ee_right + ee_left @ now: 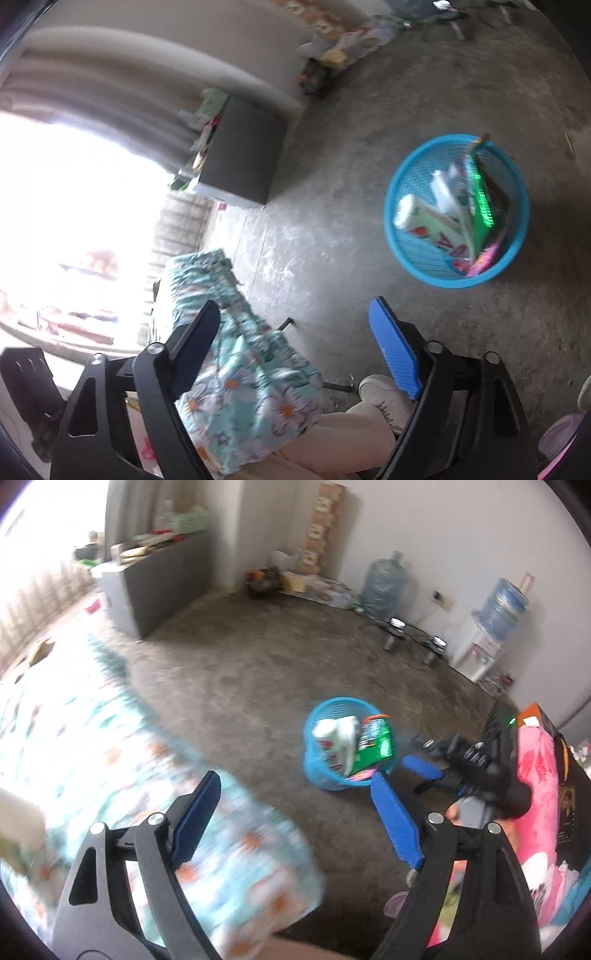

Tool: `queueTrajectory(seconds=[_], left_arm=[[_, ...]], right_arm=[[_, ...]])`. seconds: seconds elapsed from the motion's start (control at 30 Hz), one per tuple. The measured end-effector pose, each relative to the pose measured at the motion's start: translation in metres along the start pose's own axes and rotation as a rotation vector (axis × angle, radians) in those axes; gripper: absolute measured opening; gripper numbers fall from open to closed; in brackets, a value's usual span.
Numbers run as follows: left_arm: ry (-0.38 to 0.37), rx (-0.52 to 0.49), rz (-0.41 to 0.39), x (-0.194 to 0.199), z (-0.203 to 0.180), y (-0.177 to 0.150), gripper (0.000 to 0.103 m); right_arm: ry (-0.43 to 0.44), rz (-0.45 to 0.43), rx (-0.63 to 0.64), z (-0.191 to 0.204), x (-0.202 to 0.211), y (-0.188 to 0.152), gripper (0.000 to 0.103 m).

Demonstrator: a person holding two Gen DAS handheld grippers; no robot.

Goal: Collect trash
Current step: 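Move both tools back over the paper cup and snack wrapper on the bed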

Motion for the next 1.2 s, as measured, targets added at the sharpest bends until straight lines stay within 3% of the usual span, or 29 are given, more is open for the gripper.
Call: queueTrajectory(seconds=[0.33, 0.73, 0.83, 0.93, 1.07, 1.2], left_arm=[[0.176, 0.268, -0.058, 0.064, 0.142, -0.080, 0.083], [0.287, 0.492, -0.101, 0.095, 0.235, -0.151, 0.084], [0.341, 0.485, -0.121, 0.088, 0.241, -0.153, 0.084], [0.438, 0.411, -0.150, 0.078, 0.240, -0.152, 0.084], [0.475, 0.337, -0.189, 0.066, 0.240, -0.146, 0.083], [0.478, 0.291, -0.210, 0.054, 0.243, -0.133, 0.070]], right_arm=[[0.065, 0.087, 0.100, 0.056, -0.007, -0.021, 0.083], [0.182, 0.319, 0.199, 0.130, -0.070, -0.079, 0.083], [0.190, 0.357, 0.248, 0.150, -0.084, -0.096, 0.082], [0.181, 0.391, 0.301, 0.166, -0.095, -0.110, 0.082], [0.179, 0.454, 0.331, 0.181, -0.111, -0.129, 0.078], [0.159, 0.487, 0.349, 0.187, -0.128, -0.140, 0.074]])
Point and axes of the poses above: each gripper's, at about its wrist camera, not at the fingertips, and x roughly against the way its jaws point, z to its left, y to its top, the point moved 1 cm from there along -x, roughly the way its jaws point, and after that the axes turned 15 degrees about y, right-handed, at the moved point
